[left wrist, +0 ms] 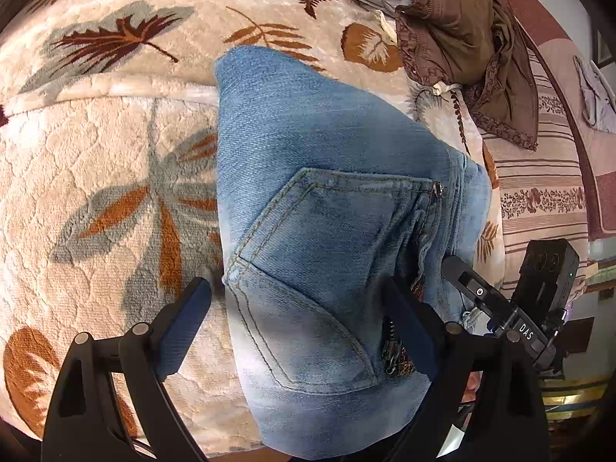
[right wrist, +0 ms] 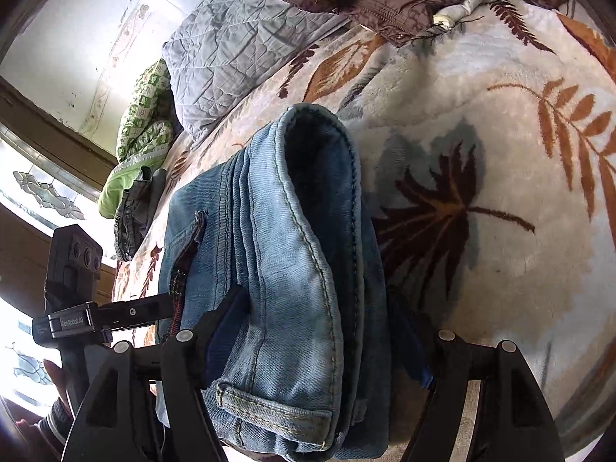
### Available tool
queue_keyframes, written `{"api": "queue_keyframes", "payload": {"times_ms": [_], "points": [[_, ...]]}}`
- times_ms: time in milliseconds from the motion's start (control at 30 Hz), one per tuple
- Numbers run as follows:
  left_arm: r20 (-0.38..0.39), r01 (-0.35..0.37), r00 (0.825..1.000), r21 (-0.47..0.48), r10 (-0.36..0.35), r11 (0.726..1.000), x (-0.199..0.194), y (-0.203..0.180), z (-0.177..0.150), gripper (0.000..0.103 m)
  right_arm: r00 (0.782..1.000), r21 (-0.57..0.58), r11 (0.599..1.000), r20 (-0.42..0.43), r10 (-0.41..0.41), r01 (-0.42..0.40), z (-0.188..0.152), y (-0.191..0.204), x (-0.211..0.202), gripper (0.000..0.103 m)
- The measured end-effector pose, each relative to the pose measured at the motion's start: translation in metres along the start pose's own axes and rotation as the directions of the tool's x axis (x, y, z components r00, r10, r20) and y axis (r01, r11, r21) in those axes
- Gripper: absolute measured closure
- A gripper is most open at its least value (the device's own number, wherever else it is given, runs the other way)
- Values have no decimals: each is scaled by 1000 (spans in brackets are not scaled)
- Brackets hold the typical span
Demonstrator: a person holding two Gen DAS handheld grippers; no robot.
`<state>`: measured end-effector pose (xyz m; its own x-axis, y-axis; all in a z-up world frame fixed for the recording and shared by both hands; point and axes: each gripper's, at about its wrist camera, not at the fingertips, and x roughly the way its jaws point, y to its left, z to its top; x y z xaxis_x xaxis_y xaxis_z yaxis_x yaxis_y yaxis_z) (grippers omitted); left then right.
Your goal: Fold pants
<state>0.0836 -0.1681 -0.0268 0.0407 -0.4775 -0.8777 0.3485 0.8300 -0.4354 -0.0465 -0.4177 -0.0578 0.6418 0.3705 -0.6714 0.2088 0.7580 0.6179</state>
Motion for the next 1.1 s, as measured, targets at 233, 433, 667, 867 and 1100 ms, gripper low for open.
{"api": "queue_keyframes", "payload": {"times_ms": [233, 433, 667, 867, 1100], "points": [[41, 46, 998, -21, -46, 999, -13, 5, 12, 11, 995, 73, 995, 76, 59, -65, 7, -8, -10, 28], [49, 17, 999, -11, -17, 1000, -4, 5, 27, 12, 997, -21, 1000, 81, 4, -2, 20, 13, 2, 57], [100, -76, 992, 54, 71, 996, -3, -10, 22, 12, 997, 91, 994, 50, 56, -60, 20, -15, 14, 51], [125, -124, 986, 83, 114, 989, -14, -14, 11, 12, 999, 87, 996, 31, 31, -33, 10, -8, 0, 42], [164, -163, 975, 63, 151, 985, -21, -13, -4, 12, 999, 64, 997, 1, -48, 48, -6, 2, -24, 28]]}}
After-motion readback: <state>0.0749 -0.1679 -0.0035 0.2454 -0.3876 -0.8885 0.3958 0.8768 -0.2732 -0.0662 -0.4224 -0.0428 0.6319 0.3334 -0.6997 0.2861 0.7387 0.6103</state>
